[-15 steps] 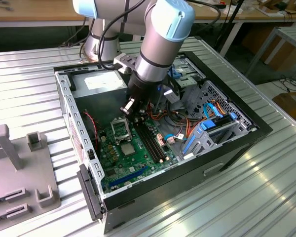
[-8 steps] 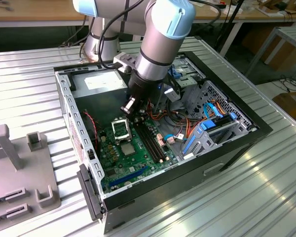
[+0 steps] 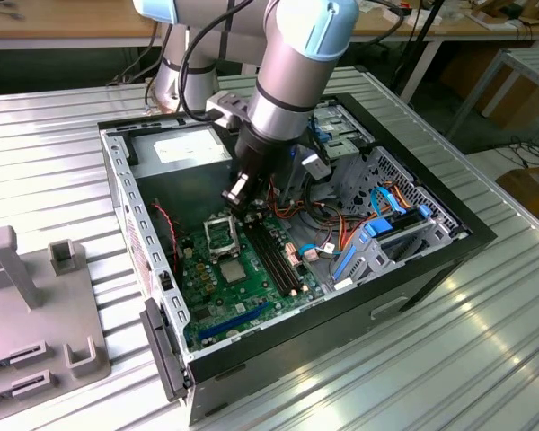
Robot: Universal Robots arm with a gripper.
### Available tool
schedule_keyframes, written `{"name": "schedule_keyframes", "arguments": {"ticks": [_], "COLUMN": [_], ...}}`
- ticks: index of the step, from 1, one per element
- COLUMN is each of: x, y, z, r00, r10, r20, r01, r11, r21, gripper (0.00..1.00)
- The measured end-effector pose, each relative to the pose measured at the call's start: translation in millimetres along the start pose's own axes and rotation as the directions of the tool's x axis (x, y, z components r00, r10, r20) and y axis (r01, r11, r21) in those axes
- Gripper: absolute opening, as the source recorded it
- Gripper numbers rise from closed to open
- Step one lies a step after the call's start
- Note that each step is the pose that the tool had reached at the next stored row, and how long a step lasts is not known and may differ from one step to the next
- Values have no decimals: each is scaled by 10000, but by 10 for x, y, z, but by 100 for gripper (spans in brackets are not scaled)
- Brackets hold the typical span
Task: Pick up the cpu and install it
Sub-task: 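Close the cpu cover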
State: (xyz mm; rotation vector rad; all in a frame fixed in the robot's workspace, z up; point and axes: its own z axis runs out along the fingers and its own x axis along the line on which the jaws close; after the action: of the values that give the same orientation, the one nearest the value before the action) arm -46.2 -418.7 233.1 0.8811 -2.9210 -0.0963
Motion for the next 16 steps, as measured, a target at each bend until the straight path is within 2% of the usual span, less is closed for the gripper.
{"name": "schedule_keyframes", "arguments": {"ticks": [6, 10, 16], "x": [7, 14, 19], "y": [5, 9, 14], "z": [-20, -27, -78], "r00": [9997, 9991, 9985], "r10": [-207, -362, -485], "r20": [-110, -214, -241], "r01": [209, 368, 493], "r11": [9997, 9989, 9983], "r21": [149, 284, 314], "gripper": [11, 11, 11]}}
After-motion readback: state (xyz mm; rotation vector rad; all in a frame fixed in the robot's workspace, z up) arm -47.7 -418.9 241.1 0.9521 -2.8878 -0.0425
